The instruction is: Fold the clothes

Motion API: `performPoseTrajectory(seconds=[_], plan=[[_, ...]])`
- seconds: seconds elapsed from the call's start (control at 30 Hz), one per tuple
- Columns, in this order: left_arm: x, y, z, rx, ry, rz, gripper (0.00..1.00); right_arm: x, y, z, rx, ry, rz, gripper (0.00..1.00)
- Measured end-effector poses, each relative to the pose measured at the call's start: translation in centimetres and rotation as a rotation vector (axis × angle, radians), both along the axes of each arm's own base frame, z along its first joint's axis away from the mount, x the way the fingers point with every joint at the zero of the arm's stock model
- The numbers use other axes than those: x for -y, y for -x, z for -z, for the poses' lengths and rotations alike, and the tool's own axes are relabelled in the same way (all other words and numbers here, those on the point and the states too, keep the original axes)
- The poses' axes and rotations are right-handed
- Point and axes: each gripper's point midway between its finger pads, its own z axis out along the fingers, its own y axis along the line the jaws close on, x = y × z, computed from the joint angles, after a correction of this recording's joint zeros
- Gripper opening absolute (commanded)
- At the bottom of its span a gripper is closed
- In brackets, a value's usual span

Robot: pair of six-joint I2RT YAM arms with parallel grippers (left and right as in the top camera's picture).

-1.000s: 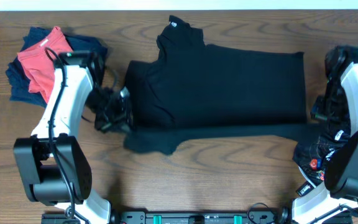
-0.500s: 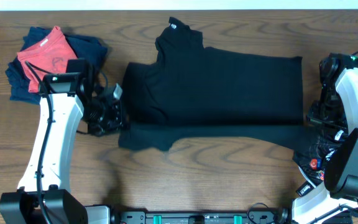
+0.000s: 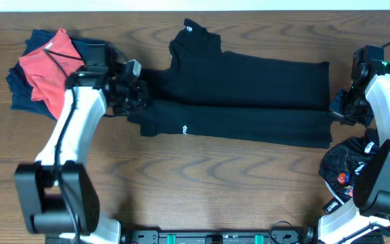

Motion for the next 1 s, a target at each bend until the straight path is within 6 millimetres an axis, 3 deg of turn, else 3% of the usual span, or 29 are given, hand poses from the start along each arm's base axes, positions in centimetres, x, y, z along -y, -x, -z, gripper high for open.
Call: performPoseTrajectory(seconds=[0.1,0.13,0.2,0.3,0.43,0.63,0.9,1.0], plan=[[0.8,-1.3,1.7,0.004,0.005,0.009,0.08,0.0,-1.0,0.0,0.04,-0.005,-0.008,0.02],[1.0,-1.7,2.2,0.01,0.006,0.012,0.17,-0.1,-1.5,0.0,0.061,-0.009,-0.013,0.1],[1.2,-2.5,2.7,0.033,0.007,0.02,0.51,-0.2,-2.5,-0.1,0.104,-0.018,-0.026,0.33],[1.0,-2.8,2.8,0.037,0.008,0.008,0.65,-0.4,-3.0,-0.1,0.122,-0.031,-0.051,0.41],[0.0,-1.6,3.4,-0.031,-0.005,-0.019,0.66,-0.2,-1.7,0.0,0.061,-0.018,-0.057,0.41],[-3.2,0.6,4.8,-0.144,-0.132,-0.079,0.67,-0.3,0.7,0.5,-0.031,-0.017,-0.051,0.33],[-4.5,0.1,5.9,-0.113,-0.206,-0.099,0.71,-1.2,2.2,5.8,-0.027,-0.043,-0.057,0.36],[-4.7,0.2,6.8,-0.123,-0.222,-0.103,0.71,-1.4,2.8,7.4,-0.021,-0.047,-0.061,0.32]])
